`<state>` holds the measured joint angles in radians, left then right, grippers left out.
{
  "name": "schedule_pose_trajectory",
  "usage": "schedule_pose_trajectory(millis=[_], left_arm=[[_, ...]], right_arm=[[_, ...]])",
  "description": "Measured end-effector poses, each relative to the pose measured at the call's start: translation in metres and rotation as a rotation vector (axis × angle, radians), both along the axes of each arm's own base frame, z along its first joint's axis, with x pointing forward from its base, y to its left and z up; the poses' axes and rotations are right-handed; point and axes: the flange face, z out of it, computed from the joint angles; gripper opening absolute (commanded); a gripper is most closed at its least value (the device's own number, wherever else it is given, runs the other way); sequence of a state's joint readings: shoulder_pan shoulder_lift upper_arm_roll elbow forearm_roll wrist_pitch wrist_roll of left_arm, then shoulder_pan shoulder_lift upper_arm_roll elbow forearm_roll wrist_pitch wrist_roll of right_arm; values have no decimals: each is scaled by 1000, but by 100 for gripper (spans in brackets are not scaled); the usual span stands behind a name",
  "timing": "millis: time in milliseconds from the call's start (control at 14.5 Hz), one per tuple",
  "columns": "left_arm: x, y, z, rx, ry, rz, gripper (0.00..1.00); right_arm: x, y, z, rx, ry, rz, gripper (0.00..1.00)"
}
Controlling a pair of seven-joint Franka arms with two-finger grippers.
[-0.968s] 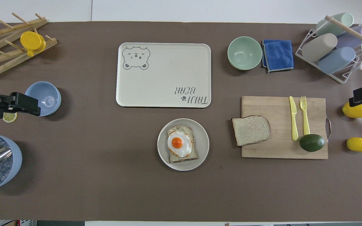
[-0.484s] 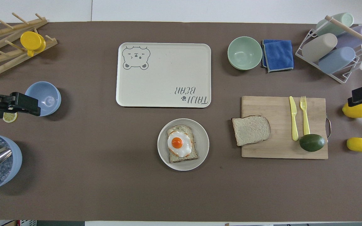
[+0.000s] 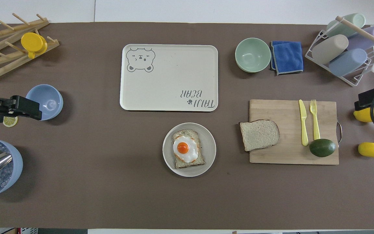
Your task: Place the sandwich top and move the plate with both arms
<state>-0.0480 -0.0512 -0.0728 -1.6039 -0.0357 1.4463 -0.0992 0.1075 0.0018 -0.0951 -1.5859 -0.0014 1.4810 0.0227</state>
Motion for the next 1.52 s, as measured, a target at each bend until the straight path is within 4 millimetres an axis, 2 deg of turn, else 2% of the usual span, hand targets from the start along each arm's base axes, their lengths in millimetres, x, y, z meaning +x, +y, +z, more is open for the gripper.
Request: schedule_pose_trajectory(millis=[138, 207, 346, 415, 553, 760, 968, 1175, 1521], left_arm=[[0, 0, 0, 0, 0, 0, 100], [0, 0, 0, 0, 0, 0, 100], [0, 0, 0, 0, 0, 0, 100], [0, 0, 0, 0, 0, 0, 100], [0, 0, 0, 0, 0, 0, 100], [0, 0, 0, 0, 0, 0, 100], [0, 0, 0, 0, 0, 0, 100], [0, 0, 0, 0, 0, 0, 100], [0, 0, 0, 0, 0, 0, 100]], right_arm=[[0, 47, -14, -21, 23, 18, 100], [0, 80, -28, -54, 38, 24, 100], [1, 156, -69, -136, 51, 29, 100], [0, 187, -94, -165, 53, 30, 100], [-5, 229, -147, -216, 56, 19, 100], [-22, 253, -210, -312, 75, 40, 100], [-43, 272, -255, -436, 85, 94, 100], [-56, 280, -286, -477, 73, 126, 100], [-69, 266, -317, -534, 81, 172, 100]])
